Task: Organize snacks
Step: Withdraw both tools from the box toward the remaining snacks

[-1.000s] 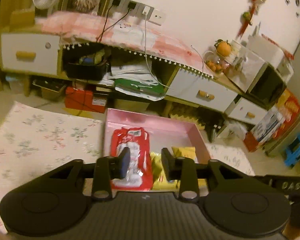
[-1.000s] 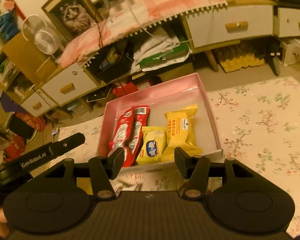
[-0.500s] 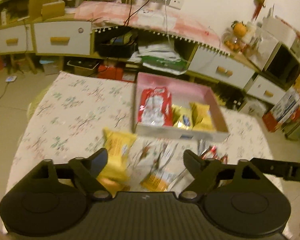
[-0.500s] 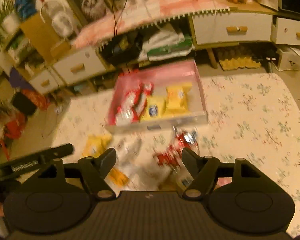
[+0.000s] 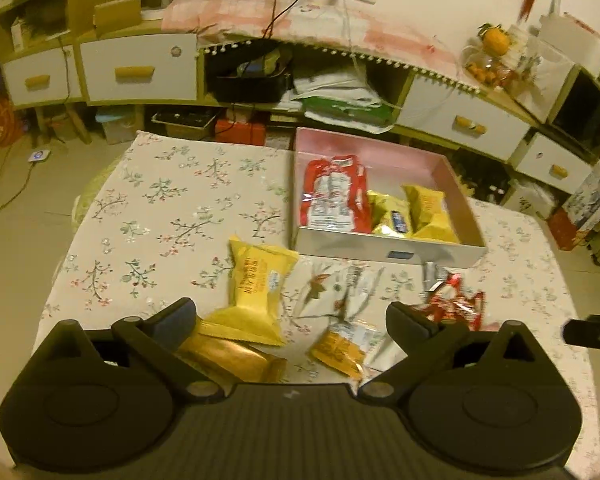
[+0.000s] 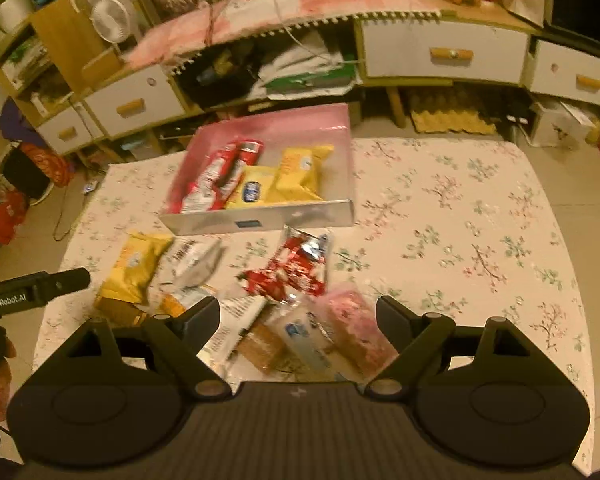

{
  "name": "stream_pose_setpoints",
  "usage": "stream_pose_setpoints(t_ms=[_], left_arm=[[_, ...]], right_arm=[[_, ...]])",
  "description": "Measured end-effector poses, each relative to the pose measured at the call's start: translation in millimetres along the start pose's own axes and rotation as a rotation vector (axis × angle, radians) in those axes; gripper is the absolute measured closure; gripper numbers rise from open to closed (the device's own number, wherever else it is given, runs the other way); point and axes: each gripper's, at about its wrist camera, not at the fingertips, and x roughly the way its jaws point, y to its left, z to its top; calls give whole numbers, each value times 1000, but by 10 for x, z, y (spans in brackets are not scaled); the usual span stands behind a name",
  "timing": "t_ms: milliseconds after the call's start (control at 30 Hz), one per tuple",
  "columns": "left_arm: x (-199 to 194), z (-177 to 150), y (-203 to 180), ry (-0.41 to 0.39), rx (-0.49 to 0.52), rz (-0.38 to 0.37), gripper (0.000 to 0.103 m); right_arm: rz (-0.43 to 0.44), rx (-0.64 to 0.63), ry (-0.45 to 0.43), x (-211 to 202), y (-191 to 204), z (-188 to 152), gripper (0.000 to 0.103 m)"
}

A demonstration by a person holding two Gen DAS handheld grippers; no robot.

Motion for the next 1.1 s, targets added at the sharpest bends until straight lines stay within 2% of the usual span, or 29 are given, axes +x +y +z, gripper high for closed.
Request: stream_pose_setpoints(t_ms=[267, 467, 667, 833, 967, 1100], left_arm=[[298, 3, -19, 52, 74, 88, 1], [471, 17, 0, 71, 98, 111, 0], [668, 59, 56, 90, 110, 139, 0], [805, 112, 156, 110, 81, 121, 0], [894, 108, 160, 135, 69, 92, 0], [956, 92, 95, 142, 103, 91, 0]], right_arm=[[-42, -33, 24, 65, -103, -29, 20], [-112, -110, 67, 251, -203, -41, 20], [-134, -164, 152, 527, -310, -106, 29], [-121, -185, 185, 663, -327, -133, 37], [-110, -200, 201, 776, -313, -131, 38], [-122, -220, 229, 902, -300, -143, 44]])
